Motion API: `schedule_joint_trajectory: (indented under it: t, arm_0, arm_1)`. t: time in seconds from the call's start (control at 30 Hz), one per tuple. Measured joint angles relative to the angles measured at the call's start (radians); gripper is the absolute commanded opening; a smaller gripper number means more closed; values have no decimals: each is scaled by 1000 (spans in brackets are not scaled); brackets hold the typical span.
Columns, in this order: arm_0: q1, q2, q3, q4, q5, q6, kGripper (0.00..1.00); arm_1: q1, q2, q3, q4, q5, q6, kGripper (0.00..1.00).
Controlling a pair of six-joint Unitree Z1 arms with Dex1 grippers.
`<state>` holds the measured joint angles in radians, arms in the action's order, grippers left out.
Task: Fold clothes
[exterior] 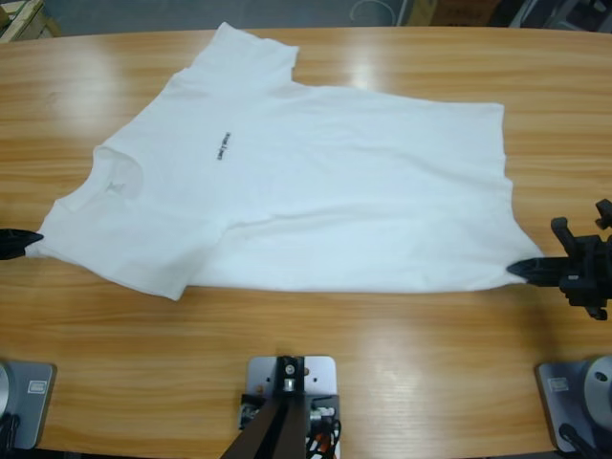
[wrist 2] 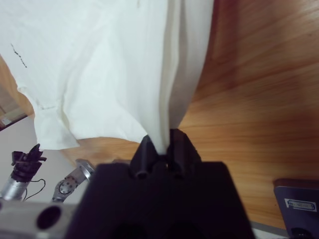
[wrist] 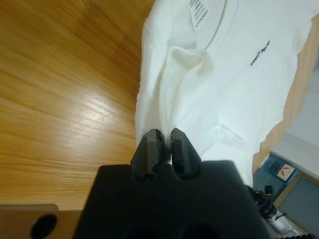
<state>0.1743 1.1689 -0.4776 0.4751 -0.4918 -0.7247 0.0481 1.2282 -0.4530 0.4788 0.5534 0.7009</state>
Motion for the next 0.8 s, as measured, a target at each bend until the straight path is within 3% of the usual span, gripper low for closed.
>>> schedule_joint_trajectory:
  t: [0.4,0.63,0.8]
  arm_0:
    - [-1,5,1,-11,0,0,996]
    - [-46,5,-32,-11,0,0,996]
    - [-92,10,-83,-12,0,1,996]
  arm_1:
    - [-1,-25,-48,29,-5,12,1000]
    - [-2,-144,-163,190,-110,13,1000]
    - [-2,-152,-193,192,-126,9,1000]
